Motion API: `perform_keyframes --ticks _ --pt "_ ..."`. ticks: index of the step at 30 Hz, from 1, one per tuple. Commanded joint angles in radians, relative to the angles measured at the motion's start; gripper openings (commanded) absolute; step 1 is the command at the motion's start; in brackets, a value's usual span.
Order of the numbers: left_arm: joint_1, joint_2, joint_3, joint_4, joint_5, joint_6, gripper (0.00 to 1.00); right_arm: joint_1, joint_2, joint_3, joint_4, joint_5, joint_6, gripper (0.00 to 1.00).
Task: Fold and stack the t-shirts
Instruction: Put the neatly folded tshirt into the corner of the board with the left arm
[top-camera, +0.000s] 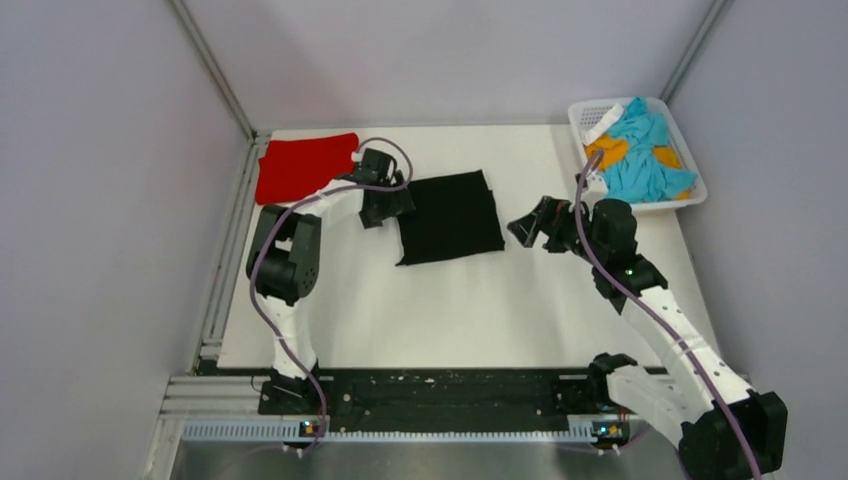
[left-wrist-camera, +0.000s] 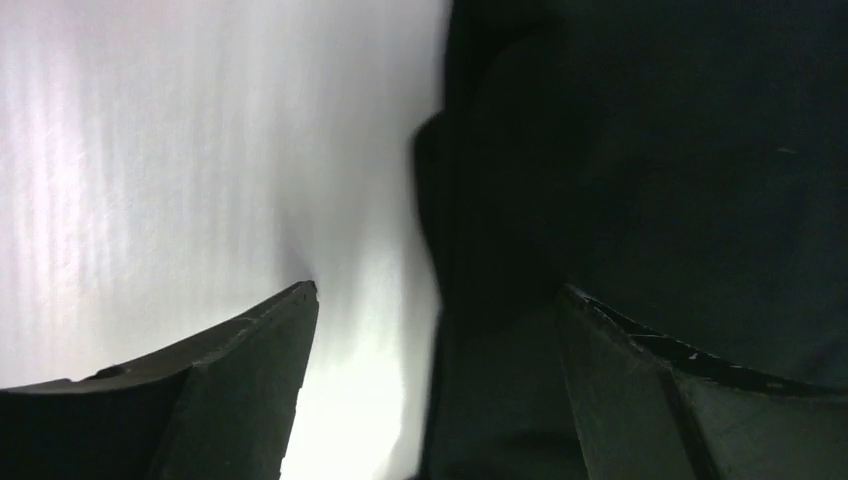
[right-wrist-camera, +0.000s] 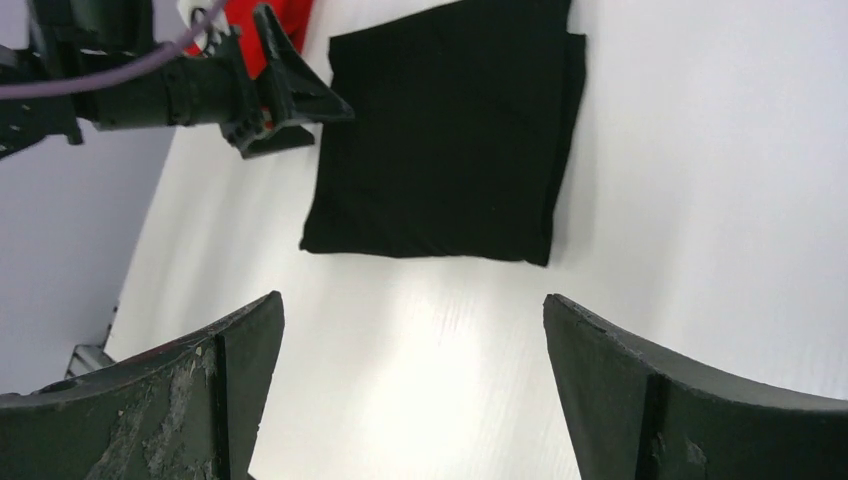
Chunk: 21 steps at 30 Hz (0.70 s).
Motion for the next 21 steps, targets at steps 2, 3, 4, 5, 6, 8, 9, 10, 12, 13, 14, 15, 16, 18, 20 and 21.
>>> perform_keyframes --ticks 2,3,4,5,6,8,9,10,12,13,14,15,16,18,20,21 --pt "-0.009 0.083 0.072 -0.018 0.065 -0.036 0.87 -0.005 -0.109 -0.013 -0.082 0.118 -0.027 0.99" --pt "-0.017 0.101 0.075 -0.016 0.066 -0.043 0.85 -0.006 -0.121 -0.015 -0.080 0.121 -0.030 0.99" --pt "-0.029 0.110 0.078 -0.011 0.066 -0.046 0.81 -0.005 -0.124 -0.016 -0.080 0.122 -0.031 0.99" --pt "-0.046 0.122 0.084 -0.002 0.059 -0.050 0.76 -0.006 -0.124 -0.019 -0.077 0.123 -0.034 0.99" --pt "-0.064 0.146 0.097 0.000 0.045 -0.050 0.72 -0.006 -0.122 -0.023 -0.074 0.126 -0.034 0.99" --pt "-0.105 0.195 0.160 -0.048 -0.031 -0.055 0.64 -0.006 -0.113 -0.027 -0.074 0.136 -0.035 0.99" --pt "-0.128 0.224 0.204 -0.095 -0.062 -0.057 0.61 -0.006 -0.106 -0.028 -0.075 0.138 -0.037 0.99" --pt "-0.147 0.253 0.260 -0.129 -0.090 -0.058 0.57 -0.006 -0.102 -0.029 -0.075 0.141 -0.038 0.99" --pt "-0.182 0.301 0.344 -0.197 -0.162 -0.059 0.45 -0.006 -0.088 -0.028 -0.076 0.146 -0.041 0.99" --pt "-0.191 0.320 0.385 -0.221 -0.193 -0.052 0.38 -0.006 -0.084 -0.027 -0.077 0.148 -0.042 0.99" --pt "-0.193 0.335 0.417 -0.241 -0.217 -0.048 0.23 -0.005 -0.083 -0.026 -0.080 0.149 -0.043 0.99" --pt "-0.193 0.347 0.452 -0.264 -0.233 -0.046 0.13 -0.006 -0.083 -0.027 -0.081 0.151 -0.045 0.99" --pt "-0.190 0.355 0.488 -0.288 -0.260 -0.035 0.01 -0.005 -0.084 -0.028 -0.083 0.158 -0.047 0.99" --pt "-0.190 0.360 0.542 -0.319 -0.353 0.008 0.00 -0.005 -0.089 -0.029 -0.091 0.177 -0.051 0.99" --pt "-0.189 0.337 0.553 -0.291 -0.468 0.096 0.00 -0.006 -0.093 -0.031 -0.101 0.199 -0.055 0.99" --pt "-0.188 0.318 0.545 -0.252 -0.529 0.189 0.00 -0.006 -0.099 -0.029 -0.107 0.211 -0.056 0.99"
